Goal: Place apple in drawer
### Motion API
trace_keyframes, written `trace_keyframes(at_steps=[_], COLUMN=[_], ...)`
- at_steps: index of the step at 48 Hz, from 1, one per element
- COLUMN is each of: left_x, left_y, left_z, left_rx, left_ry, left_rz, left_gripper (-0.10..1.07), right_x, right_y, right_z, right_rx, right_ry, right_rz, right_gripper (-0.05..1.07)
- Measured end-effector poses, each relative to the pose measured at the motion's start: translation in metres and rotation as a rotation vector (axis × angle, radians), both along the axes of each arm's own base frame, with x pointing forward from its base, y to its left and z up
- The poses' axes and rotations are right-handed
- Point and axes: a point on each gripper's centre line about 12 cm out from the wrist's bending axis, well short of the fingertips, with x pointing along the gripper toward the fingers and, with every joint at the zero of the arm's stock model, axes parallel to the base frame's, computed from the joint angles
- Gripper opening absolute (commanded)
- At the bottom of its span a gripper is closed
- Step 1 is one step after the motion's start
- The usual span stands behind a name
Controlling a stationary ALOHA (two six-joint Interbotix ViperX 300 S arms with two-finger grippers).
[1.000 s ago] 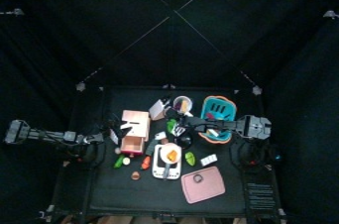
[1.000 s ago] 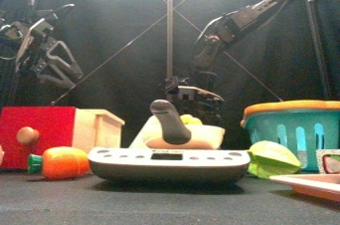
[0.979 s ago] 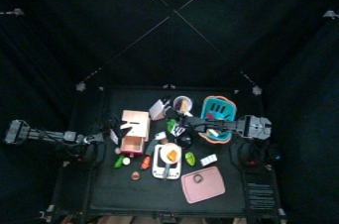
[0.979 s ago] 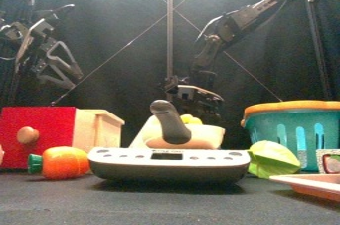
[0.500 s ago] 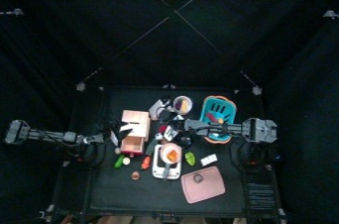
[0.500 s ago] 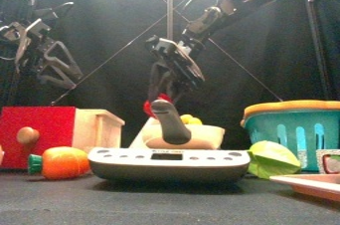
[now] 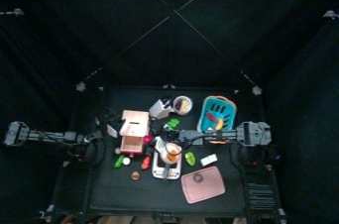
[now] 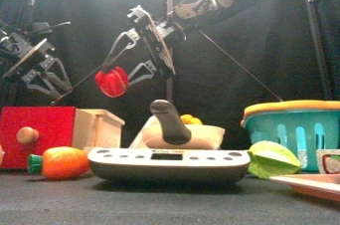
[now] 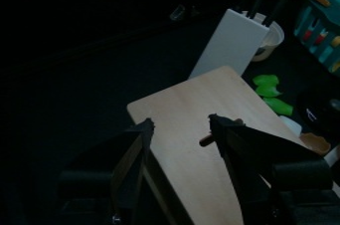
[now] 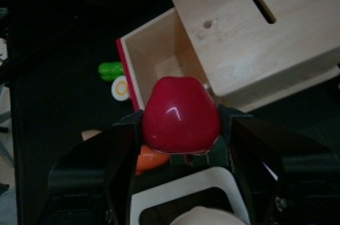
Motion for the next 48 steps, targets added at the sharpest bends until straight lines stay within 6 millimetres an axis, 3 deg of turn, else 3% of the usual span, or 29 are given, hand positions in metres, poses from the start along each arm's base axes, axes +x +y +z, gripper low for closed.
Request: trace_keyframes(at_steps=[9, 18, 29, 48], left_x=[0.000, -0.001, -0.002, -0.002], left_y=[0.000, 0.000, 0.001, 0.001], left_z=[0.000, -0.001, -0.002, -0.002], left_rx=[-0.004, -0.010, -0.013, -0.015], left_ry=[-0.001, 0.000, 0.003, 0.003], left_rz=[0.005, 0.011, 0.014, 0.015], left_gripper=[0.87, 0.87, 0.87, 0.87], right_x=[0.026, 0.048, 0.058, 0.064], right_y=[0.010, 0.016, 0.017, 0.017], right_z=[-0.002, -0.017, -0.022, -0.028], right_rx=[-0.024, -0.056, -0.060, -0.051], right_ry=[-0.072, -0.072, -0.072, -0.068], right_rz=[0.036, 0.067, 0.071, 0.067], right_gripper=[0.71, 0.72, 0.73, 0.97])
